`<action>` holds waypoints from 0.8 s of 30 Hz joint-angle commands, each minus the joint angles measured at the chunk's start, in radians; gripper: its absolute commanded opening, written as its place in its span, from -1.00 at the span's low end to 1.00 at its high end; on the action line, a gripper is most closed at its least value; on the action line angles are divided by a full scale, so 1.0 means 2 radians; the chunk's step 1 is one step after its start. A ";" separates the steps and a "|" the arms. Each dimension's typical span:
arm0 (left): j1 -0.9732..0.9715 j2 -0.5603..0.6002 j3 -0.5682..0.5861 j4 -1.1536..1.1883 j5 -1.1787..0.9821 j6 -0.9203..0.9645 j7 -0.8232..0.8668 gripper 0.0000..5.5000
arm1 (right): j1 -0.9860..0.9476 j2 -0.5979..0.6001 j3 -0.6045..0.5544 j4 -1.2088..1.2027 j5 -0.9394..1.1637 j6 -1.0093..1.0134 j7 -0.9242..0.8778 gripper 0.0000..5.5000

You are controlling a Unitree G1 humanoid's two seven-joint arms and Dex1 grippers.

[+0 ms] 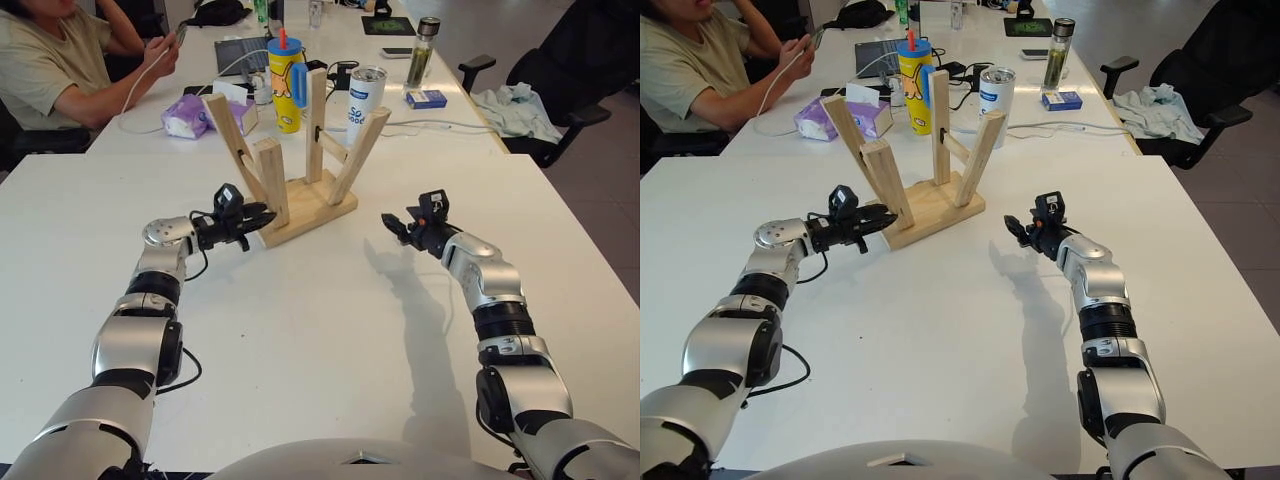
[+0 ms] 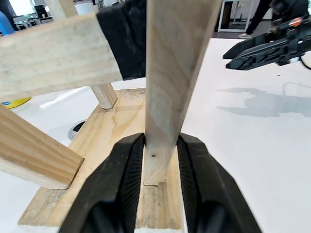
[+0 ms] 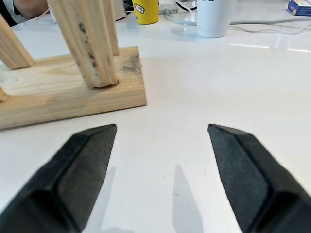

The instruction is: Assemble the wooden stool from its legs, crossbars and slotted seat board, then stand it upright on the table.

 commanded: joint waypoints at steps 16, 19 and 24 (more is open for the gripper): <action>0.258 0.123 -0.046 -0.453 -0.086 0.215 -0.085 -0.41 | 0.061 -0.065 -0.005 0.017 -0.032 -0.024 0.015 0.27; 0.260 0.124 -0.040 -0.458 -0.089 0.207 -0.077 -0.23 | 0.083 -0.063 0.007 -0.013 -0.035 -0.023 0.026 0.27; 0.277 0.132 -0.022 -0.480 -0.101 0.215 -0.055 -0.05 | 0.127 -0.055 0.012 -0.065 -0.029 -0.012 0.029 0.27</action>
